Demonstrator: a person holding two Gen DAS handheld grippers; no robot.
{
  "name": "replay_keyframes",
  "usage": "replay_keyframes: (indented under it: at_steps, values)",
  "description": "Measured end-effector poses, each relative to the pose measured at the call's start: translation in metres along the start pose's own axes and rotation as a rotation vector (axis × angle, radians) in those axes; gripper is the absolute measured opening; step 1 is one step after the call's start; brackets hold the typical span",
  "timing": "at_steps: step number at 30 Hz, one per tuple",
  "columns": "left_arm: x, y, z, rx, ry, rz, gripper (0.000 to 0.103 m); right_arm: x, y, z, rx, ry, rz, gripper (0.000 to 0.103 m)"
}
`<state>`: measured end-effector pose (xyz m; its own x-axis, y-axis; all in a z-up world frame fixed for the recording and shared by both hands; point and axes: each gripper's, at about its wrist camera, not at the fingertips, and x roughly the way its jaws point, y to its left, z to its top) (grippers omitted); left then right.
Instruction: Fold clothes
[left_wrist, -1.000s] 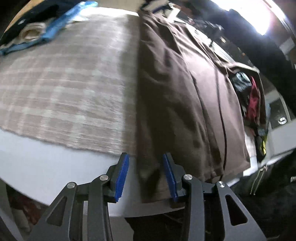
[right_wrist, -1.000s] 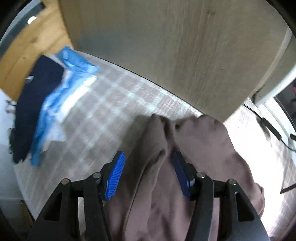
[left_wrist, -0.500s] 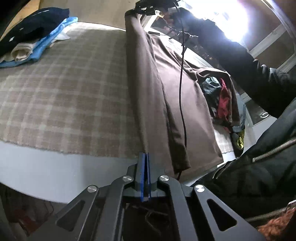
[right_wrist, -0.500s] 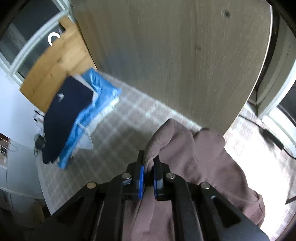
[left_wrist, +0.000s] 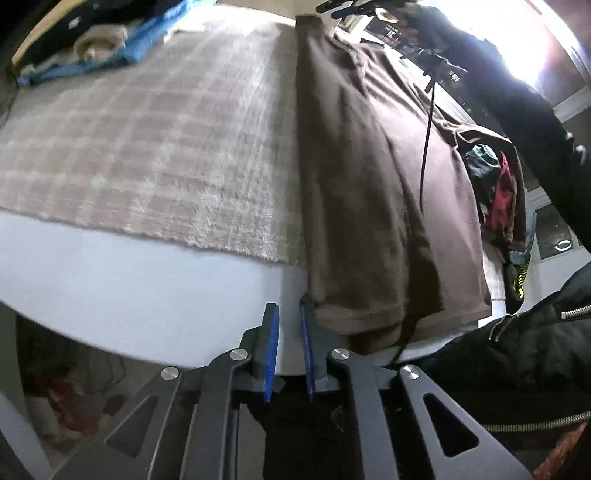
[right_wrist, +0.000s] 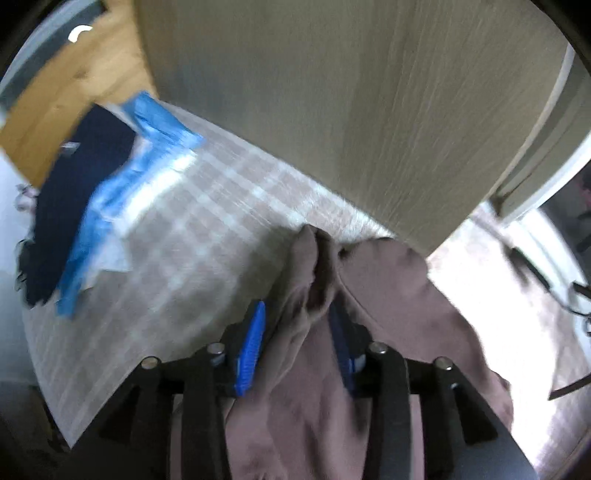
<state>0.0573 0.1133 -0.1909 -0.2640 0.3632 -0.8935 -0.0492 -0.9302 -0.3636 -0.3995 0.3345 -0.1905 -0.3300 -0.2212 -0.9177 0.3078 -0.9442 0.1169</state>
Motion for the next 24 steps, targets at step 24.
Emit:
replay_keyframes:
  at_steps: [24]
  values:
    - [0.050, -0.115, 0.021, 0.376, 0.068, -0.107, 0.020, -0.203, -0.148, -0.299, 0.307, -0.106, -0.067, 0.059]
